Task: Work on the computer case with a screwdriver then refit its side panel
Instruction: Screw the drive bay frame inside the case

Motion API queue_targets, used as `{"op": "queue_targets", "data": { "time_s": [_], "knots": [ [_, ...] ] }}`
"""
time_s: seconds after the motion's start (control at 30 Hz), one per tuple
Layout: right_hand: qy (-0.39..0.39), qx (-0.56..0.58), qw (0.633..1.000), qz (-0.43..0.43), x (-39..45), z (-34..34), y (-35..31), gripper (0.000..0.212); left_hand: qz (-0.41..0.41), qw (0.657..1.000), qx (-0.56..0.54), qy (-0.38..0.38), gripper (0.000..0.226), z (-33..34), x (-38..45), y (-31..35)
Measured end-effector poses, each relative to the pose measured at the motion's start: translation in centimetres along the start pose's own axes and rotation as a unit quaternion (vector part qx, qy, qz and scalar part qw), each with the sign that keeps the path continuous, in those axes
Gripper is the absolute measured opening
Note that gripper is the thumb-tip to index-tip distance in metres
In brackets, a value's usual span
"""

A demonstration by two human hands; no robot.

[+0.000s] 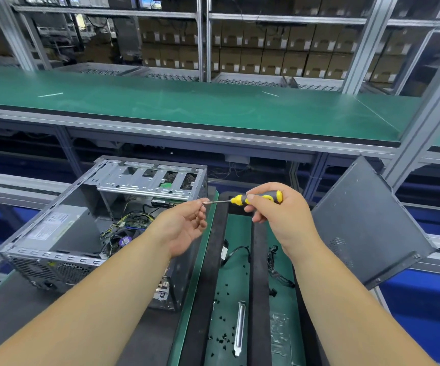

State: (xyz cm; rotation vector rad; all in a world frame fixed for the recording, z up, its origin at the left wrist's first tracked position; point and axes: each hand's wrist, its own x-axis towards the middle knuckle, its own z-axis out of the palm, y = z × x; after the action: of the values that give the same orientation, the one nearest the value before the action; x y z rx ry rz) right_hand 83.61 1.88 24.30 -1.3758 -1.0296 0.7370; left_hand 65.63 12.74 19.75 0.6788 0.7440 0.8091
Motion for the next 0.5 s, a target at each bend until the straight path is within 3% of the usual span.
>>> {"op": "queue_targets", "data": {
  "time_s": [0.5],
  "knots": [
    [-0.044, -0.071, 0.996, -0.032, 1.0, 3.3, -0.2, 0.008, 0.003, 0.998, 0.066, 0.025, 0.013, -3.7, 0.3, 1.2]
  ]
}}
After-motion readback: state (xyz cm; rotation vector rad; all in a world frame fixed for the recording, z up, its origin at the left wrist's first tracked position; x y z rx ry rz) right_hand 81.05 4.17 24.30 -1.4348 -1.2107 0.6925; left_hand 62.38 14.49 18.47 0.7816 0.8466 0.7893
